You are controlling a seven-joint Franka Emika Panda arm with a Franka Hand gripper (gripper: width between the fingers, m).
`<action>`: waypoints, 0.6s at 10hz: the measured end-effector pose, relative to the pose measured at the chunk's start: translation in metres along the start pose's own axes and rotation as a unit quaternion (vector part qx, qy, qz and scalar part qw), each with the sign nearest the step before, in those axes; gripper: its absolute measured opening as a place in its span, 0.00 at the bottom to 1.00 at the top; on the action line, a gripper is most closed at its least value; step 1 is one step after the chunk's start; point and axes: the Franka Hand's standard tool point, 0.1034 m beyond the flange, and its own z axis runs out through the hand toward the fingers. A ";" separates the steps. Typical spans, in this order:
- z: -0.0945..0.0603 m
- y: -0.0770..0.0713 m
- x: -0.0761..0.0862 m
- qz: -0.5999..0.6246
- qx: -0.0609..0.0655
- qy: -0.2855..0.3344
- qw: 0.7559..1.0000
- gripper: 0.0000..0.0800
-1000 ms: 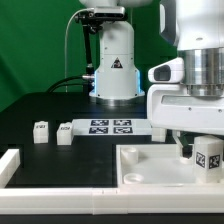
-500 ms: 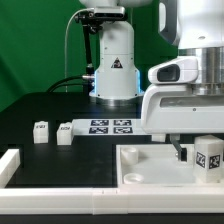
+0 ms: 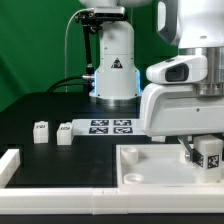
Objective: Assemble one leg
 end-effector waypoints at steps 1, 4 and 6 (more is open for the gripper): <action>0.000 0.000 0.000 0.016 0.000 0.000 1.000 0.35; 0.000 0.000 0.000 0.071 0.002 0.001 0.997 0.35; 0.000 -0.002 -0.001 0.242 0.002 0.000 0.970 0.35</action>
Offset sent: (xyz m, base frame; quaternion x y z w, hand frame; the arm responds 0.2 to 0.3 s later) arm 0.0000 0.0000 0.0000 0.0000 0.0000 0.1790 0.9838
